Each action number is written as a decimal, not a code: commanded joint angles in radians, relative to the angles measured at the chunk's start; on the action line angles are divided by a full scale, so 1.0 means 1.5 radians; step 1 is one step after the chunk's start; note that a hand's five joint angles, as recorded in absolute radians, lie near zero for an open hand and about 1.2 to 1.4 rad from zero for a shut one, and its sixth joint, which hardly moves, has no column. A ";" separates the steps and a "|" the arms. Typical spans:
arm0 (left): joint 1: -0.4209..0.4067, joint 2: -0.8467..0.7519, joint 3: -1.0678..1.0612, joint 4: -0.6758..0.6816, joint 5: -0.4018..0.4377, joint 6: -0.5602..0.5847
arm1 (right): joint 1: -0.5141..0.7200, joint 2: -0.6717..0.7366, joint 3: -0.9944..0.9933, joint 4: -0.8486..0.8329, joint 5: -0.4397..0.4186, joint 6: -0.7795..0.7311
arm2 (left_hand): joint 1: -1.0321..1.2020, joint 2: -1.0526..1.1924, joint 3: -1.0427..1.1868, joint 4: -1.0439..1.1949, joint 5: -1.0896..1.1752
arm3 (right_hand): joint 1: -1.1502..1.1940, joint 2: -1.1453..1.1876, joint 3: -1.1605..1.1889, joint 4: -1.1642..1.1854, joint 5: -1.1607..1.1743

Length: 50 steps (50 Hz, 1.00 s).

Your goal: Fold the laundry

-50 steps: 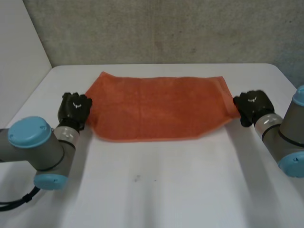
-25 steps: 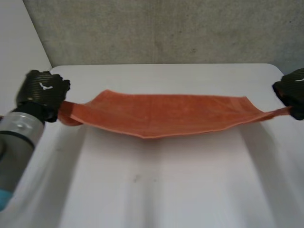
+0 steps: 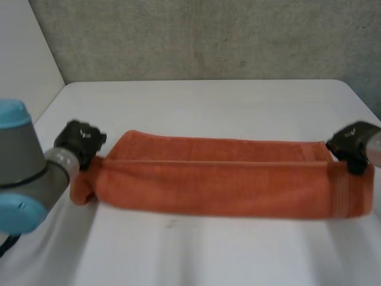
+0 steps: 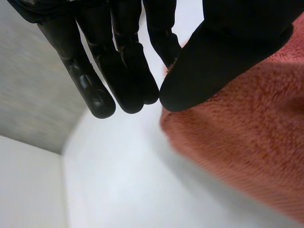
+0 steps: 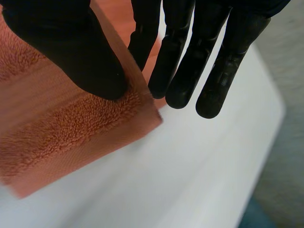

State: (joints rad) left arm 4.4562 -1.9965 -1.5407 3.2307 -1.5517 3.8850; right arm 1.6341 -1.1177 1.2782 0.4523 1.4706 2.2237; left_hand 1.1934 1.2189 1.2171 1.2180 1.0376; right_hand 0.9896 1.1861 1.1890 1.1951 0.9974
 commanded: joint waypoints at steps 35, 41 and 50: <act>-0.007 -0.080 -0.059 0.453 0.004 -0.111 | 0.068 0.002 0.103 -0.458 -0.028 0.281 | 0.135 0.118 0.119 0.119 0.123 | 0.271 0.140 0.138 0.134 0.150; -0.018 -0.111 -0.114 0.449 0.005 -0.109 | 0.061 0.051 0.115 -0.371 -0.019 0.215 | 0.135 0.118 0.119 0.119 0.123 | 0.271 0.140 0.138 0.134 0.150; -0.030 -0.024 -0.177 0.401 0.004 -0.106 | 0.014 -0.040 0.132 -0.250 -0.028 0.197 | 0.135 0.118 0.119 0.119 0.123 | 0.271 0.140 0.138 0.134 0.150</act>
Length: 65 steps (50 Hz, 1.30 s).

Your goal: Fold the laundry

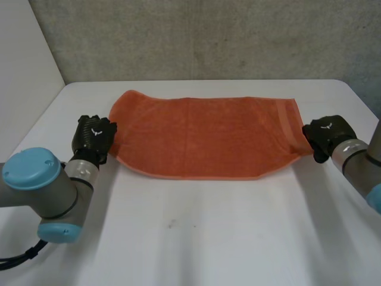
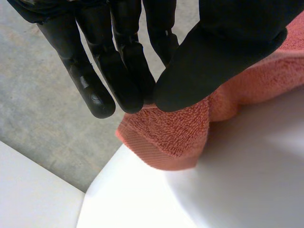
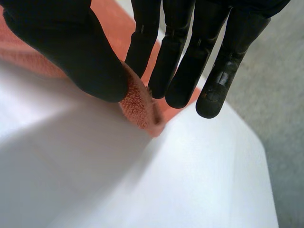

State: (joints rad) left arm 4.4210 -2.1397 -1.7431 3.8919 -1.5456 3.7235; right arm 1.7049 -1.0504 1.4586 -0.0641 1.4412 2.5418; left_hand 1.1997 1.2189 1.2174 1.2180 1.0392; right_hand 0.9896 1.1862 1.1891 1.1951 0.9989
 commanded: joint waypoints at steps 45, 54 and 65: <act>0.017 -0.052 0.192 -0.217 0.035 0.106 | -0.099 0.010 -0.023 0.124 0.023 -0.216 | 0.131 0.118 0.119 0.119 0.122 | 0.271 0.140 0.138 0.134 0.149; 0.008 -0.109 0.348 -0.187 0.051 0.146 | -0.032 0.051 -0.251 -0.006 0.041 -0.140 | 0.131 0.118 0.119 0.119 0.122 | 0.271 0.140 0.138 0.134 0.149; -0.007 0.079 0.449 0.139 0.013 0.045 | -0.028 -0.130 -0.314 -0.278 0.069 0.078 | 0.131 0.118 0.119 0.119 0.122 | 0.271 0.140 0.138 0.134 0.149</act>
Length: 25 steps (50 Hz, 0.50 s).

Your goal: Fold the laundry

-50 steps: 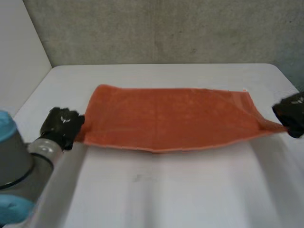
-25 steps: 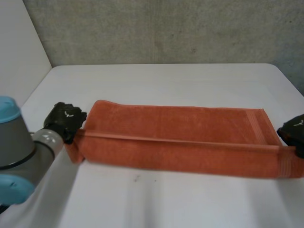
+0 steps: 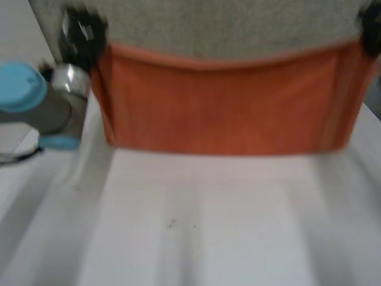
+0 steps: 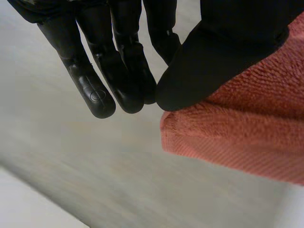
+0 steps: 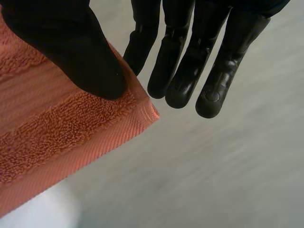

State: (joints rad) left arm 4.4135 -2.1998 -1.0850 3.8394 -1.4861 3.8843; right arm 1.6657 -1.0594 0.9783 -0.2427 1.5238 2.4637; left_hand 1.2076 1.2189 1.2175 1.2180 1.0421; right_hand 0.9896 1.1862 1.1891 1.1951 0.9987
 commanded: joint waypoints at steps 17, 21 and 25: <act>0.003 0.119 -0.237 0.096 -0.009 -0.096 | -0.004 -0.140 0.270 -0.056 -0.040 0.130 | 0.126 0.118 0.119 0.119 0.120 | 0.271 0.140 0.138 0.134 0.149; 0.003 0.064 -0.329 0.099 0.013 -0.095 | -0.007 -0.113 0.344 -0.037 -0.067 0.129 | 0.126 0.118 0.119 0.119 0.120 | 0.271 0.140 0.138 0.134 0.149; 0.003 0.022 -0.368 0.096 0.015 -0.093 | -0.007 -0.073 0.379 -0.027 -0.081 0.125 | 0.126 0.118 0.119 0.119 0.120 | 0.271 0.140 0.138 0.134 0.149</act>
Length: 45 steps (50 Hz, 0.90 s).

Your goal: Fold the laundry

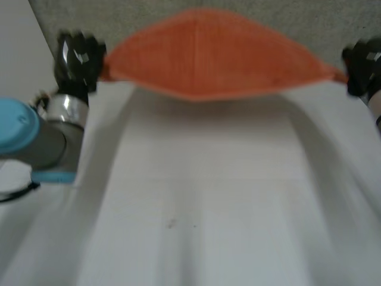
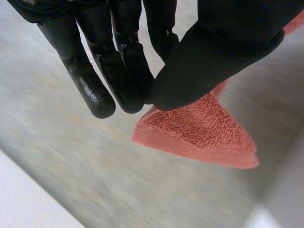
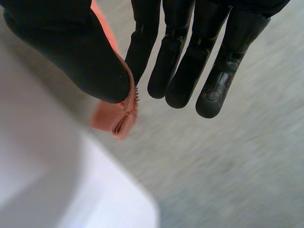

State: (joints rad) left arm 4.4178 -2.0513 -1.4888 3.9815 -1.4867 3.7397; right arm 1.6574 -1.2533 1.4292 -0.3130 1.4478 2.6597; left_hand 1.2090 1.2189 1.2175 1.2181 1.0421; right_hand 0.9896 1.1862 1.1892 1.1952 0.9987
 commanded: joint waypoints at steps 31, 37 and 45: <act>0.045 0.240 -0.294 -0.614 0.013 0.078 | -0.208 -0.132 0.159 0.623 -0.055 -0.447 | 0.125 0.118 0.119 0.119 0.120 | 0.271 0.140 0.138 0.134 0.149; 0.050 0.250 -0.269 -0.595 0.016 0.081 | -0.211 -0.135 0.167 0.594 -0.065 -0.447 | 0.125 0.118 0.119 0.119 0.120 | 0.271 0.140 0.138 0.134 0.149; 0.042 0.120 -0.189 -0.452 0.011 0.089 | -0.185 -0.041 0.133 0.474 -0.063 -0.379 | 0.125 0.118 0.119 0.119 0.120 | 0.271 0.140 0.138 0.134 0.149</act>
State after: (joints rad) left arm 4.4907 -1.7338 -1.8554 3.1549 -1.4654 3.8689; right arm 1.3447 -1.4264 1.6745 0.5272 1.3470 2.0022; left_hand 1.2090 1.2190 1.2175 1.2181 1.0423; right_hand 0.9896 1.1862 1.1891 1.1951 0.9987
